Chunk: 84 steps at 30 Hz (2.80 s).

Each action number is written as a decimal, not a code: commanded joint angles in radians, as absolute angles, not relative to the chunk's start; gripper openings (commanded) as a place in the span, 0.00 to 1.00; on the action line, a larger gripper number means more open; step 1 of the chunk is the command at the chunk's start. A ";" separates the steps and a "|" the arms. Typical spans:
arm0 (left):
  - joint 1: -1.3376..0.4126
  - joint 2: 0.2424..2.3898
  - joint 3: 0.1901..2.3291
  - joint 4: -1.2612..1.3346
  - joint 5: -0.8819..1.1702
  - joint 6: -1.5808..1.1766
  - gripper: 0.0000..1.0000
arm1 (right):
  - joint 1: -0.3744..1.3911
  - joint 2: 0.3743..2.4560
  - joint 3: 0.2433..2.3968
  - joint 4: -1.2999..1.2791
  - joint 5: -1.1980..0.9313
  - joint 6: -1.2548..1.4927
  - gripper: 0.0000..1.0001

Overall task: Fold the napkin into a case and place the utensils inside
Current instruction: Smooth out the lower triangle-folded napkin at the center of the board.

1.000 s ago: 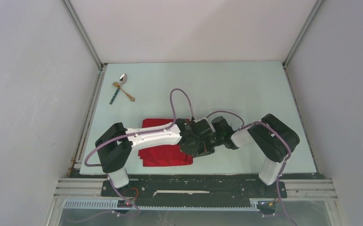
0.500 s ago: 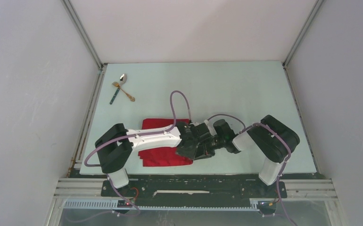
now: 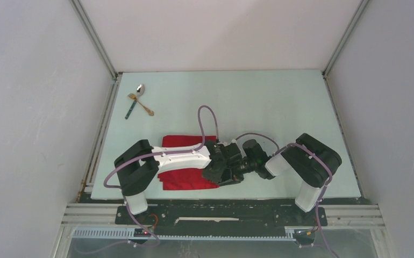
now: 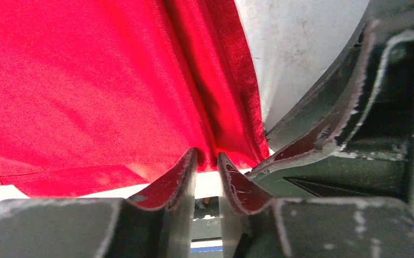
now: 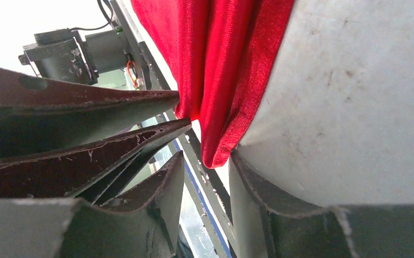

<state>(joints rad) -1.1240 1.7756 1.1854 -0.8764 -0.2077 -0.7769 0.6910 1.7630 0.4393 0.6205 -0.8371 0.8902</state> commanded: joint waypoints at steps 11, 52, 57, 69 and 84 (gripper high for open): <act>-1.147 1.732 1.193 -0.870 -0.146 -0.765 0.00 | 0.727 1.818 0.427 0.678 -0.774 0.923 0.08; -1.125 1.636 1.222 -0.870 -0.076 -0.755 0.39 | 0.713 1.795 0.409 0.665 -0.779 0.937 0.16; -1.016 1.451 1.144 -0.838 -0.017 -0.733 0.48 | 0.708 1.678 0.381 0.507 -0.741 0.871 0.28; -0.579 1.241 0.893 -0.668 0.186 -0.652 0.53 | 0.773 1.583 0.408 0.500 -0.683 0.938 0.63; -0.333 1.238 0.816 -0.493 0.208 -0.671 0.52 | 0.827 1.701 0.508 0.336 -0.521 0.831 0.25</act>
